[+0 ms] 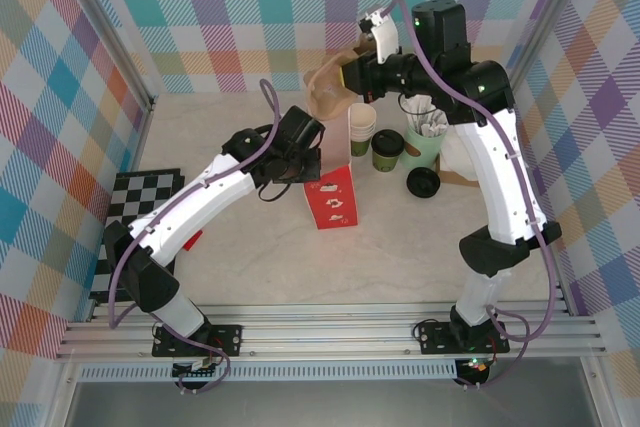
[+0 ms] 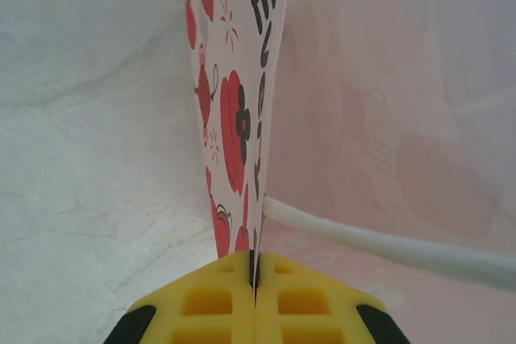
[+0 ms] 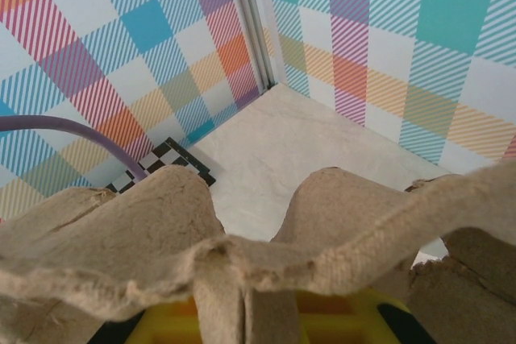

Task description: Pack the takeout coffee

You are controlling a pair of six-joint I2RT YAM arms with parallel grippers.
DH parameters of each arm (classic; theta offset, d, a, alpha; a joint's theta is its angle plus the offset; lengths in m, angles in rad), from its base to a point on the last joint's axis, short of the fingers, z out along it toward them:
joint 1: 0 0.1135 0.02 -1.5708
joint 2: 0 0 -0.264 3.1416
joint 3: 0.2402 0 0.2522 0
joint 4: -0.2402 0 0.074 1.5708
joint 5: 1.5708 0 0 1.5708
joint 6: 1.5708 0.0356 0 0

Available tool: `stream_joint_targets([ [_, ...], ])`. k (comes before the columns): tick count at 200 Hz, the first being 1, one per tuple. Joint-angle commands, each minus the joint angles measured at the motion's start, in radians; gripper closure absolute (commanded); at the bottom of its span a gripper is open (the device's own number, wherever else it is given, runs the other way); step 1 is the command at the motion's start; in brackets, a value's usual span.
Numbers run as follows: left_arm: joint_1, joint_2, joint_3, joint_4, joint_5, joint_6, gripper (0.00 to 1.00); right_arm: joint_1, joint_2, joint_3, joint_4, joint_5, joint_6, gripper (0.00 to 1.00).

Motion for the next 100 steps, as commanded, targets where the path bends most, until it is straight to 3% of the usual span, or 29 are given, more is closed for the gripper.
stream_joint_targets([
  [1,0.016,-0.027,0.032,-0.08,0.138,0.25,1.0,0.0,0.006,0.035,-0.047,-0.009,0.02,1.0],
  [52,0.12,-0.097,0.058,-0.1,0.282,0.394,1.0,-0.001,-0.028,0.019,-0.127,0.074,0.08,1.0],
  [81,0.128,-0.091,0.046,-0.138,0.436,0.505,1.0,-0.001,-0.054,-0.032,-0.132,0.069,0.136,1.0],
  [100,0.128,-0.048,0.066,-0.19,0.445,0.554,1.0,-0.003,-0.069,-0.066,-0.15,0.052,0.161,1.0],
])
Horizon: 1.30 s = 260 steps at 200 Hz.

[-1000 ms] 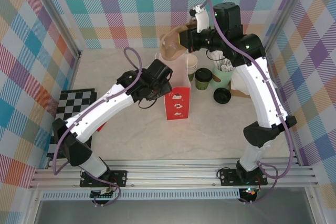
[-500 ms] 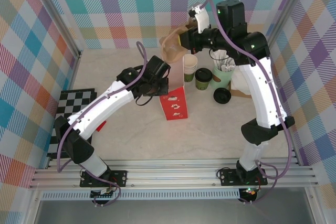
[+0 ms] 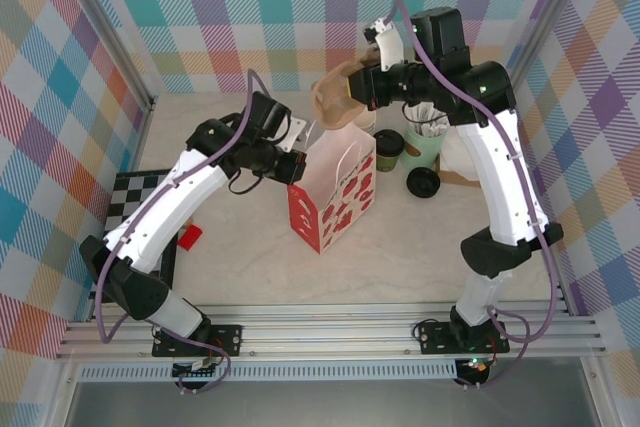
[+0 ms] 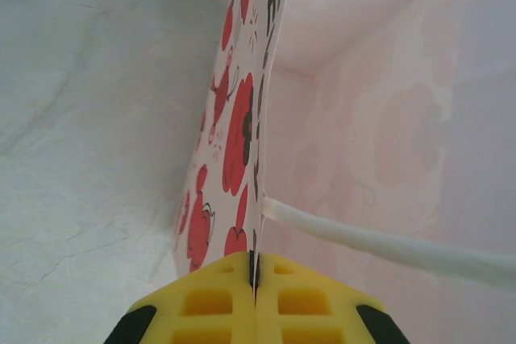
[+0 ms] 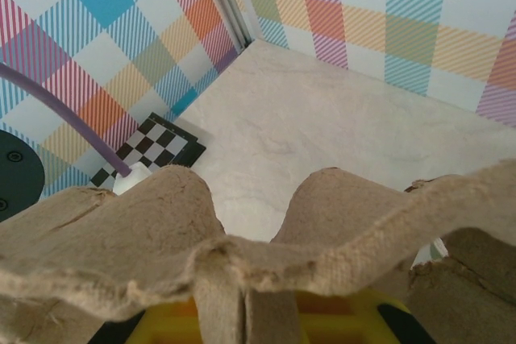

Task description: Pack the takeout coffee

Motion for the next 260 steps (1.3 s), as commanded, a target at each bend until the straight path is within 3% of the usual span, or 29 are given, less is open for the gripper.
stream_joint_targets([
  [1,-0.002,0.031,0.038,-0.09,0.109,0.128,1.0,-0.001,-0.045,-0.033,-0.04,-0.014,0.061,1.0],
  [47,0.008,0.114,0.137,-0.151,0.17,0.225,0.98,-0.015,-0.068,-0.119,-0.072,-0.089,0.085,1.0],
  [69,0.028,0.117,0.15,-0.139,0.165,0.213,0.75,-0.016,-0.086,-0.149,-0.078,-0.119,0.101,1.0],
  [94,0.096,0.056,0.134,-0.064,0.317,0.158,0.46,-0.023,-0.092,-0.157,-0.094,-0.205,0.103,1.0],
  [114,0.127,0.007,0.112,0.005,0.365,0.122,0.31,-0.032,-0.099,-0.176,-0.126,-0.259,0.124,1.0],
  [135,0.133,-0.006,0.092,0.106,0.388,0.057,0.24,-0.037,-0.118,-0.2,-0.142,-0.284,0.151,1.0],
  [173,0.133,0.051,0.105,0.26,0.441,-0.046,0.26,-0.042,-0.114,-0.263,-0.156,-0.323,0.148,1.0],
  [221,0.132,0.104,0.134,0.297,0.478,-0.085,0.31,-0.042,-0.118,-0.337,-0.078,-0.373,0.173,1.0],
  [243,0.133,0.13,0.135,0.299,0.431,-0.117,0.5,-0.042,-0.126,-0.375,-0.059,-0.471,0.134,1.0],
  [260,0.134,0.141,0.138,0.316,0.394,-0.147,0.7,-0.042,-0.132,-0.425,-0.041,-0.453,0.126,1.0],
])
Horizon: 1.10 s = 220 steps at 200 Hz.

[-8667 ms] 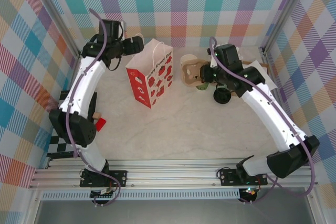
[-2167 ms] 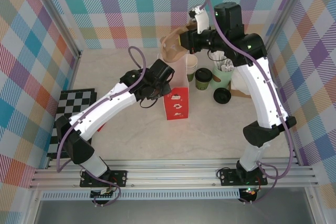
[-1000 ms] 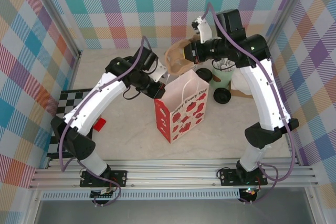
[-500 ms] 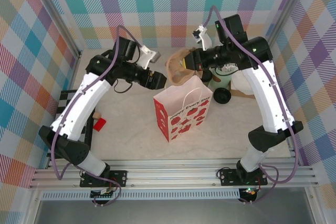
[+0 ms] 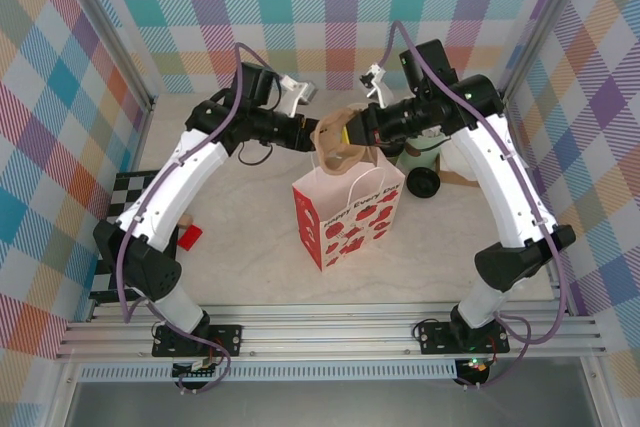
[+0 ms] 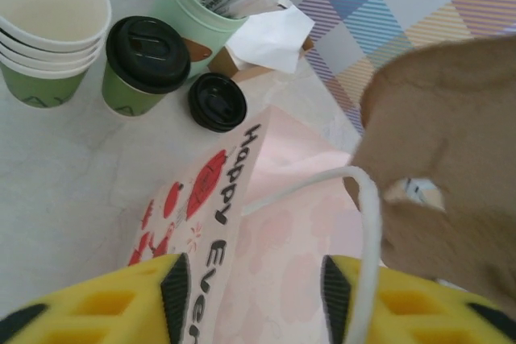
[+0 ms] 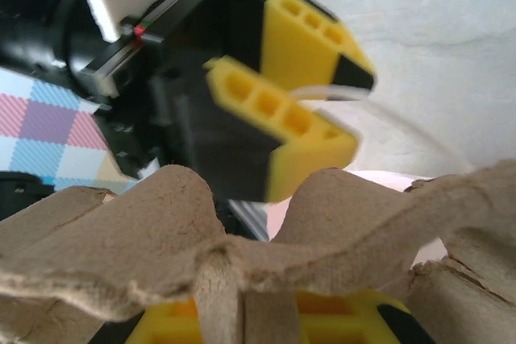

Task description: Pack the takeout coffee

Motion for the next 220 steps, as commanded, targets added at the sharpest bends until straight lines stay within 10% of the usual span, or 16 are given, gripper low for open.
stream_joint_targets([
  [1,0.002,0.018,0.03,0.046,-0.034,-0.059,0.71,-0.004,-0.025,-0.061,0.038,-0.061,-0.03,1.0],
  [34,0.002,0.031,0.024,0.076,-0.009,-0.088,1.0,-0.004,-0.012,-0.161,0.017,0.02,-0.03,1.0],
  [147,0.002,0.004,-0.001,0.116,-0.158,-0.218,1.0,0.134,0.062,-0.257,-0.059,0.564,0.072,1.0],
  [220,0.002,-0.064,-0.093,0.168,-0.35,-0.429,1.0,0.191,0.05,-0.4,0.02,0.646,0.009,1.0],
])
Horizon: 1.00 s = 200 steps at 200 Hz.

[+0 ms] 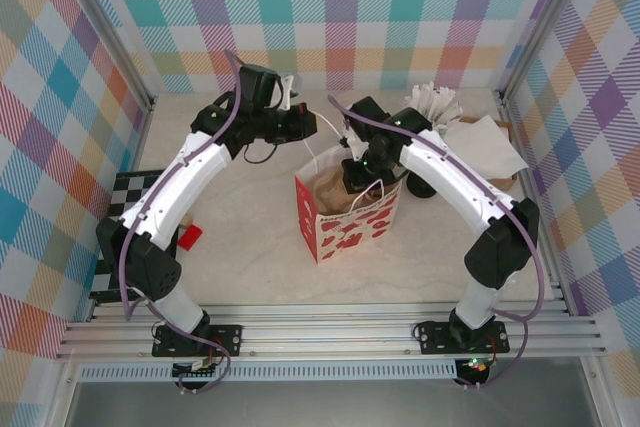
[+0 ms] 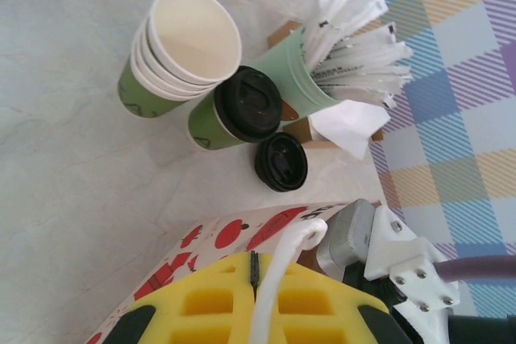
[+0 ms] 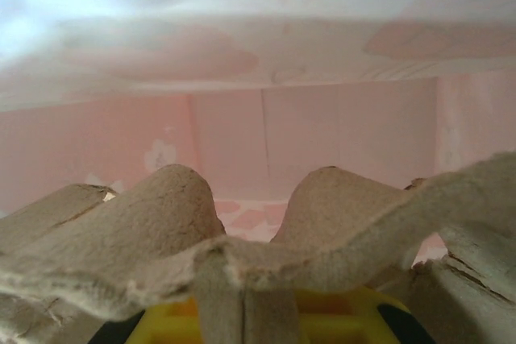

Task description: Pack the takeout coffee

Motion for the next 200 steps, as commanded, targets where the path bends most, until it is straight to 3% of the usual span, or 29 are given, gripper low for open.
stream_joint_targets([
  [1,0.002,-0.049,-0.022,0.042,-0.083,-0.104,1.0,0.024,-0.005,-0.022,-0.005,0.084,-0.016,1.0],
  [27,-0.002,-0.076,-0.07,0.083,-0.117,-0.21,1.0,0.05,-0.011,-0.02,0.037,0.117,-0.002,1.0],
  [65,-0.006,-0.077,-0.101,0.046,-0.175,-0.341,1.0,0.115,-0.033,0.02,0.056,0.168,-0.098,1.0],
  [110,-0.005,-0.045,-0.039,0.019,-0.21,-0.347,1.0,0.121,-0.017,-0.066,0.064,0.101,-0.192,1.0],
  [141,-0.004,-0.054,-0.02,-0.007,-0.285,-0.359,1.0,0.121,0.014,-0.087,0.036,0.094,-0.168,1.0],
  [176,-0.006,-0.08,-0.086,0.126,-0.194,-0.385,1.0,0.12,0.067,-0.046,0.001,0.126,-0.112,1.0],
  [200,-0.01,-0.062,-0.092,0.105,-0.155,-0.396,1.0,0.12,0.112,-0.022,0.046,0.142,-0.091,1.0],
])
